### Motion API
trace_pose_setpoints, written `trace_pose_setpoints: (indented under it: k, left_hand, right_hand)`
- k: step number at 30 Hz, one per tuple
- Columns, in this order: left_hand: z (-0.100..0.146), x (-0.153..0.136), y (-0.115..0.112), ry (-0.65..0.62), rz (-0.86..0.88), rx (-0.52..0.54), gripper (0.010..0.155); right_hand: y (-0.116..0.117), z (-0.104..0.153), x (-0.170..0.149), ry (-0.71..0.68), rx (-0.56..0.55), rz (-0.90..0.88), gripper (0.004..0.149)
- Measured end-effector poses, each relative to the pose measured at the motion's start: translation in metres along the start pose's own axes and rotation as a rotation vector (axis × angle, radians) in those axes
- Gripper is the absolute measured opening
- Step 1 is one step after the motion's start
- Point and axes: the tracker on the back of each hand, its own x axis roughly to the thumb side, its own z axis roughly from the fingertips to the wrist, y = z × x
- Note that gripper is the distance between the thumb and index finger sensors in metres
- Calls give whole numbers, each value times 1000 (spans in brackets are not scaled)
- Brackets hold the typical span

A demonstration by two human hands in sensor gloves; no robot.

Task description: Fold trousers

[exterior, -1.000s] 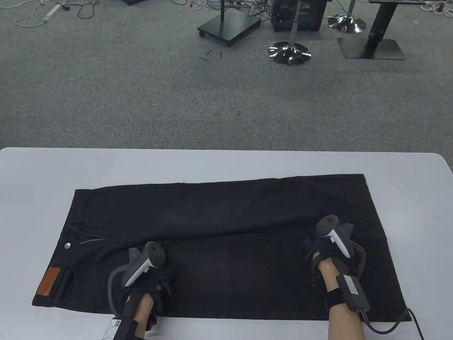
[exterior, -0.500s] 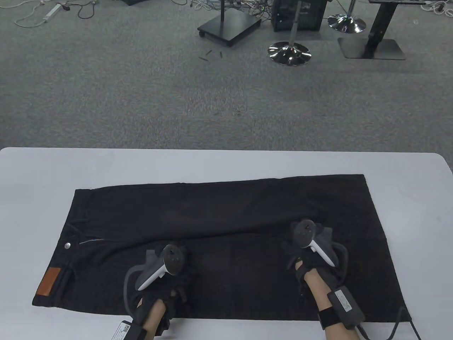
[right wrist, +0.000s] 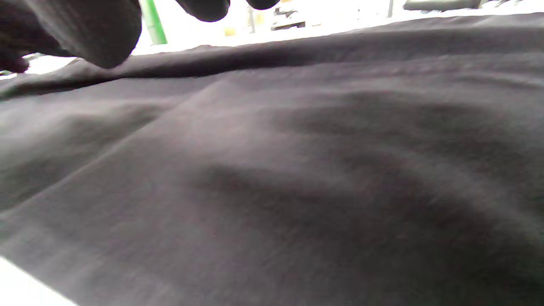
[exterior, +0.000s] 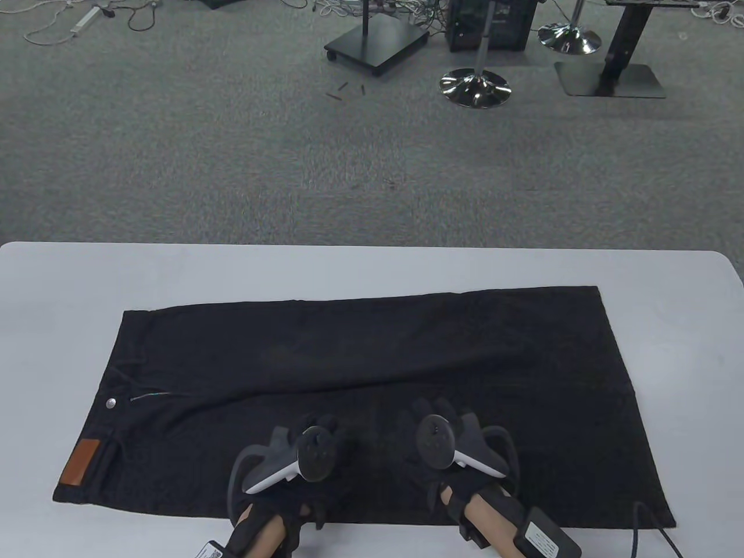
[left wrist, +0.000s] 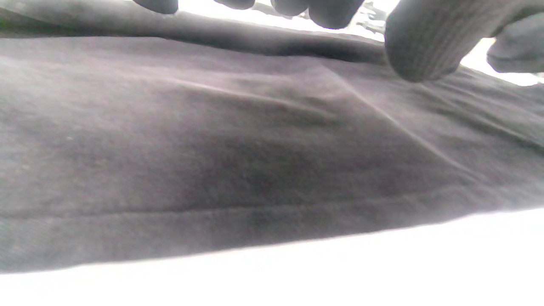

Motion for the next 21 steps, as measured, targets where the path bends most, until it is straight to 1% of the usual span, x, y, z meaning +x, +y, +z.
trace_pose_setpoints:
  k: [4,8,11,17,21]
  left_hand:
    - [0,6,-9,-48,7,-62,84]
    - [-1,7,-19,-91,43,-84,88]
    - [-4,4,-26,-85,41,-112,90]
    - [-8,-2,-36,-45,-3,-146,92]
    - [-8,-4,-38,-35,-8,-153,91]
  right_hand:
    - [14,0,9,-55,78,-32,70]
    - [26,-1,10,-72,135,-17,73]
    - [35,-1,11,-80,174,-5,78]
    - [49,-6,13,-60,238,41,81]
    - [50,-7,15,-58,232,57,81]
